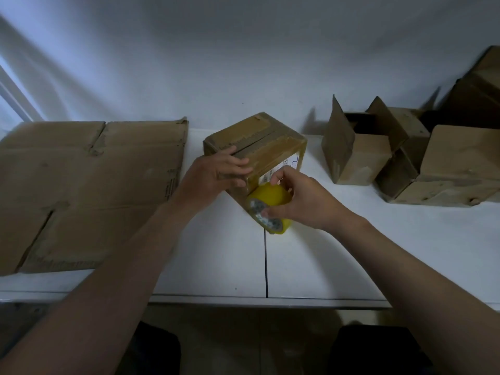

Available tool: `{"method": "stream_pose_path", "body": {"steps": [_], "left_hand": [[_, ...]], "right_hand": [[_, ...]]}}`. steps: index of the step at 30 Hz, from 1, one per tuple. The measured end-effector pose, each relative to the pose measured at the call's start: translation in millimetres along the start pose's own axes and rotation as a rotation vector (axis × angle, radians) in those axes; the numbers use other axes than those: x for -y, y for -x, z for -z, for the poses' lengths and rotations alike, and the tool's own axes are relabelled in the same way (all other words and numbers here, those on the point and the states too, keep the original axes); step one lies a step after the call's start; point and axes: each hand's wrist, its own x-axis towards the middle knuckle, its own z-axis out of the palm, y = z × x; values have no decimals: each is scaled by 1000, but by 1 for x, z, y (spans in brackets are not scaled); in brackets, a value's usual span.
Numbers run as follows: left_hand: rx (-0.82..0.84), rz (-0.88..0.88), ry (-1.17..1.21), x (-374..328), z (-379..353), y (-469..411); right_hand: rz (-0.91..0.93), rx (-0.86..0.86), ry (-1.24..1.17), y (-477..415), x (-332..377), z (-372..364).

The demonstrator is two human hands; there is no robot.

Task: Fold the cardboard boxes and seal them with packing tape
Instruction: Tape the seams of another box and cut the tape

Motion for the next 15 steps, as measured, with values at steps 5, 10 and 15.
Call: {"method": "stream_pose_path", "body": {"steps": [5, 10, 15], "left_hand": [[4, -9, 41, 10, 5, -10], [4, 56, -66, 10, 10, -20], [-128, 139, -273, -15, -1, -15]], "right_hand": [[31, -27, -21, 1, 2, -5], [8, -82, -66, -6, 0, -13], [-2, -123, -205, -11, -7, -6]]}}
